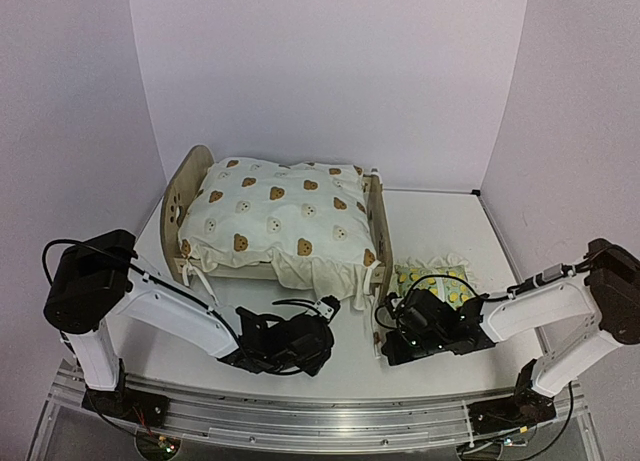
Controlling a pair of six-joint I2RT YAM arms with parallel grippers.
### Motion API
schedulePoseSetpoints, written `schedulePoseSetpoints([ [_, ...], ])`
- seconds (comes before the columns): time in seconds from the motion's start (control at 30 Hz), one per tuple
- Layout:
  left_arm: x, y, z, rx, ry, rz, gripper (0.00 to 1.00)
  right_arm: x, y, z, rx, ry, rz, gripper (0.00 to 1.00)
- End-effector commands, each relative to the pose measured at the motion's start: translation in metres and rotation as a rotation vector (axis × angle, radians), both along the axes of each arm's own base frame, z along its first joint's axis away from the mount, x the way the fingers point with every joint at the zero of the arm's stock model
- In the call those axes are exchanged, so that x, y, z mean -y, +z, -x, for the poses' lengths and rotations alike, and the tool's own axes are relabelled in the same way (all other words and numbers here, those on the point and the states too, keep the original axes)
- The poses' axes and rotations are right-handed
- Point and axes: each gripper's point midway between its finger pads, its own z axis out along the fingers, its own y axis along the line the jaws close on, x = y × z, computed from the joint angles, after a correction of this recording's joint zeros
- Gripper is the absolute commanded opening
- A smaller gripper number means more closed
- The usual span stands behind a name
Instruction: Set up the pet bed
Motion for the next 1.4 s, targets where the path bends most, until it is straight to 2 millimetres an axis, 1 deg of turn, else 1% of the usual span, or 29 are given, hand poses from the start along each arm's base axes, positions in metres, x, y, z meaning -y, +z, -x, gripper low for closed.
schedulePoseSetpoints([
  [0.0, 0.018, 0.020, 0.000, 0.020, -0.011, 0.060, 0.12, 0.032, -0.018, 0.018, -0.050, 0.006, 0.124, 0.00],
  [0.03, 0.019, 0.022, 0.001, 0.022, -0.019, 0.063, 0.12, 0.032, -0.014, 0.017, -0.040, 0.012, 0.124, 0.00],
  [0.1, 0.023, 0.024, 0.004, 0.025, -0.036, 0.067, 0.13, 0.029, 0.003, 0.012, -0.006, 0.023, 0.109, 0.00],
  [0.2, 0.040, 0.039, 0.011, 0.038, -0.106, 0.126, 0.24, 0.026, 0.029, 0.006, 0.051, 0.043, 0.093, 0.00],
  [0.3, 0.053, 0.049, 0.021, 0.038, -0.183, 0.185, 0.41, 0.025, 0.052, 0.002, 0.097, 0.057, 0.072, 0.00],
  [0.4, 0.061, 0.054, 0.029, 0.045, -0.253, 0.239, 0.65, 0.023, 0.067, 0.002, 0.118, 0.070, 0.049, 0.00],
  [0.5, 0.068, 0.068, 0.032, 0.076, -0.287, 0.337, 0.85, 0.021, 0.072, 0.002, 0.124, 0.082, 0.038, 0.00],
  [0.53, 0.069, 0.071, 0.033, 0.090, -0.297, 0.364, 0.90, 0.021, 0.073, 0.002, 0.126, 0.084, 0.036, 0.00],
  [0.57, 0.071, 0.073, 0.033, 0.098, -0.302, 0.379, 0.92, 0.021, 0.073, 0.002, 0.127, 0.085, 0.036, 0.00],
  [0.63, 0.076, 0.076, 0.033, 0.110, -0.318, 0.399, 0.94, 0.021, 0.073, 0.002, 0.129, 0.086, 0.038, 0.00],
  [0.73, 0.086, 0.076, 0.036, 0.109, -0.345, 0.410, 0.93, 0.022, 0.072, 0.002, 0.126, 0.087, 0.039, 0.00],
  [0.93, 0.101, 0.086, 0.042, 0.121, -0.400, 0.480, 0.89, 0.018, 0.068, 0.005, 0.112, 0.101, 0.027, 0.00],
  [1.07, 0.113, 0.078, 0.041, 0.111, -0.404, 0.455, 0.87, 0.011, 0.063, 0.007, 0.103, 0.119, 0.001, 0.00],
  [1.17, 0.116, 0.070, 0.039, 0.109, -0.398, 0.440, 0.86, 0.002, 0.059, 0.009, 0.091, 0.147, -0.037, 0.00],
  [1.27, 0.117, 0.068, 0.037, 0.115, -0.391, 0.443, 0.85, -0.004, 0.053, 0.012, 0.071, 0.165, -0.050, 0.00],
  [1.37, 0.119, 0.063, 0.035, 0.120, -0.380, 0.432, 0.81, -0.007, 0.050, 0.014, 0.062, 0.175, -0.066, 0.00],
])
